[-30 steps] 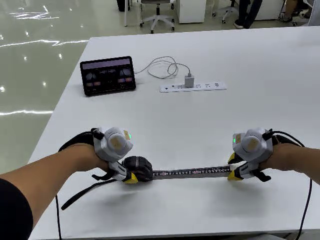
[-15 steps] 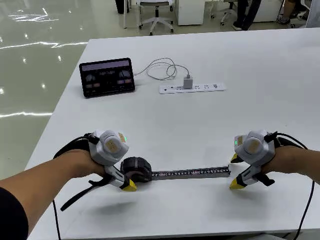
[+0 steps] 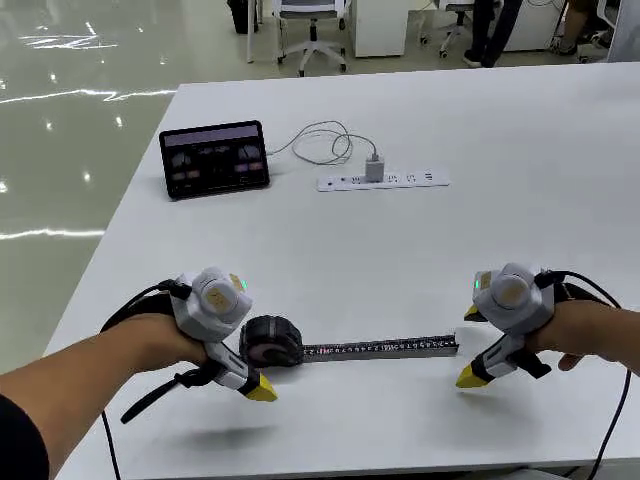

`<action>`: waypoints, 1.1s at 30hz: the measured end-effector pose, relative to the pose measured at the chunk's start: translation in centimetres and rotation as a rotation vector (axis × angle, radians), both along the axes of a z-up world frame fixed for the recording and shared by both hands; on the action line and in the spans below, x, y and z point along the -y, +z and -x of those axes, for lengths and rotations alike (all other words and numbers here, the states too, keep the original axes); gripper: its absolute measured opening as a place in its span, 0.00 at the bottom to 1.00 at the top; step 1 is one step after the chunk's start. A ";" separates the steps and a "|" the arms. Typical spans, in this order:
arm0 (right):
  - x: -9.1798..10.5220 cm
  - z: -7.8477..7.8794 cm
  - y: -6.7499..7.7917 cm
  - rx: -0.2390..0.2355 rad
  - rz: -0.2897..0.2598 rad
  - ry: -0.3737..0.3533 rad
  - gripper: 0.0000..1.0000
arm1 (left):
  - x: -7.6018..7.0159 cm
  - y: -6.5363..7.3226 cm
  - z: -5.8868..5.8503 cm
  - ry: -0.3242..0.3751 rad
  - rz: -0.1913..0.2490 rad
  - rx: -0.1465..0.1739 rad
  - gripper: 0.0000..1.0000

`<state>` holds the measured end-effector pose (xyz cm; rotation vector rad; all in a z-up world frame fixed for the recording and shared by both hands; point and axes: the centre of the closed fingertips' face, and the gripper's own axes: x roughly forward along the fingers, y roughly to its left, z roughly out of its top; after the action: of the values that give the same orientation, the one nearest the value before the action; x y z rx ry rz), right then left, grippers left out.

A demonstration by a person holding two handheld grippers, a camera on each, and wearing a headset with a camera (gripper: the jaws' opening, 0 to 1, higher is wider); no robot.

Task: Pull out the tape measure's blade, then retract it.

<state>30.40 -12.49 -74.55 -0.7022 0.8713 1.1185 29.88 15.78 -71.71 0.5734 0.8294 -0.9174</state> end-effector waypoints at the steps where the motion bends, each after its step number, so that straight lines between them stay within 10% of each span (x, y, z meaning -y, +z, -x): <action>1: 0.0 -0.1 0.2 0.010 -0.012 -0.017 0.64 | -0.1 0.2 -0.2 0.020 0.008 0.017 1.00; 7: 0.1 -0.5 1.2 0.037 -0.099 -0.168 0.72 | -0.2 1.6 -0.5 0.190 0.172 0.020 1.00; 19: 1.8 0.1 4.5 0.128 -0.284 -0.420 0.78 | -3.0 4.2 0.1 0.434 0.345 0.093 1.00; 22: 2.7 0.9 5.1 0.149 -0.308 -0.447 0.77 | -3.3 4.5 1.2 0.471 0.404 0.056 1.00; 27: 4.1 2.0 6.0 0.190 -0.345 -0.515 0.77 | -4.8 5.3 2.0 0.490 0.382 0.138 1.00; 33: 4.8 3.8 6.0 0.187 -0.353 -0.543 0.82 | -6.0 6.0 2.7 0.514 0.391 0.164 1.00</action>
<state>26.65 -17.30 -68.54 -0.2444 0.6279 0.6779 27.20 21.77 -65.68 0.0798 0.5855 -0.5272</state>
